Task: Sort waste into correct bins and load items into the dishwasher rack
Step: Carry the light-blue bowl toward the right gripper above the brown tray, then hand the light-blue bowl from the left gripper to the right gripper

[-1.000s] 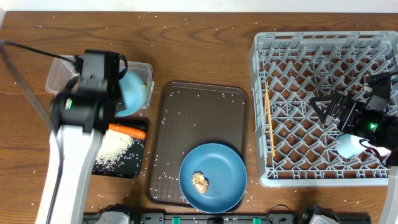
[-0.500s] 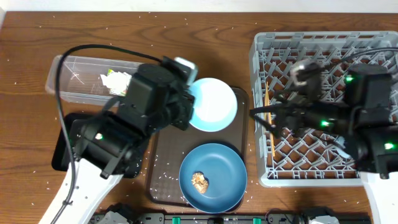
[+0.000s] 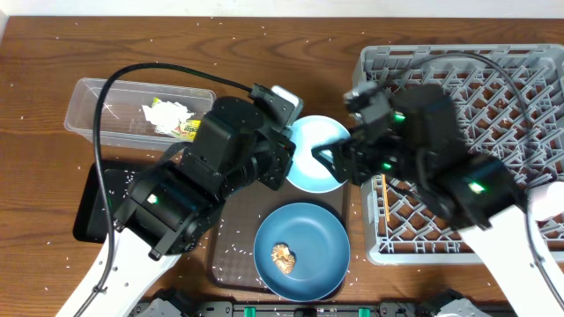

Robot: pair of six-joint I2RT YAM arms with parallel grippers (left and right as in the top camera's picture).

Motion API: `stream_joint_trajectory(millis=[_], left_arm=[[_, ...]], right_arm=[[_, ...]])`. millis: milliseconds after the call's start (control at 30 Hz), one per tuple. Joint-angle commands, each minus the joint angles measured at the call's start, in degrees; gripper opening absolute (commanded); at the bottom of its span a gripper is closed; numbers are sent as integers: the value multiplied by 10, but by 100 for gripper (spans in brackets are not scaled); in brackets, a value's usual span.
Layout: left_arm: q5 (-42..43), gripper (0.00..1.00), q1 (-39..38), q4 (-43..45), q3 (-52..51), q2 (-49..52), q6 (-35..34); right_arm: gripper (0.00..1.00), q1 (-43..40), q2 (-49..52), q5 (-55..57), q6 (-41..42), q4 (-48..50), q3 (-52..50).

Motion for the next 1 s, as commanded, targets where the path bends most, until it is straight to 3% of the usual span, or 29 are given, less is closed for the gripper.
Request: stream_joint_trajectory(millis=[0, 100, 433, 500, 667, 733, 967], left_arm=[[7, 6, -5, 4, 3, -2, 10], [2, 6, -5, 5, 3, -2, 10], [-39, 6, -5, 5, 3, -2, 10], [-38, 6, -5, 7, 3, -2, 10], [-38, 6, -7, 17, 3, -2, 10], [-38, 6, -11, 17, 3, -2, 10], [-38, 10, -18, 16, 3, -2, 10]], right_arm=[[49, 12, 20, 43, 23, 7, 4], [44, 10, 21, 59, 22, 7, 4], [49, 10, -31, 160, 23, -13, 4], [41, 10, -34, 160, 23, -14, 4], [40, 11, -20, 146, 23, -19, 3], [36, 10, -12, 146, 23, -22, 3], [3, 10, -20, 178, 23, -23, 3]])
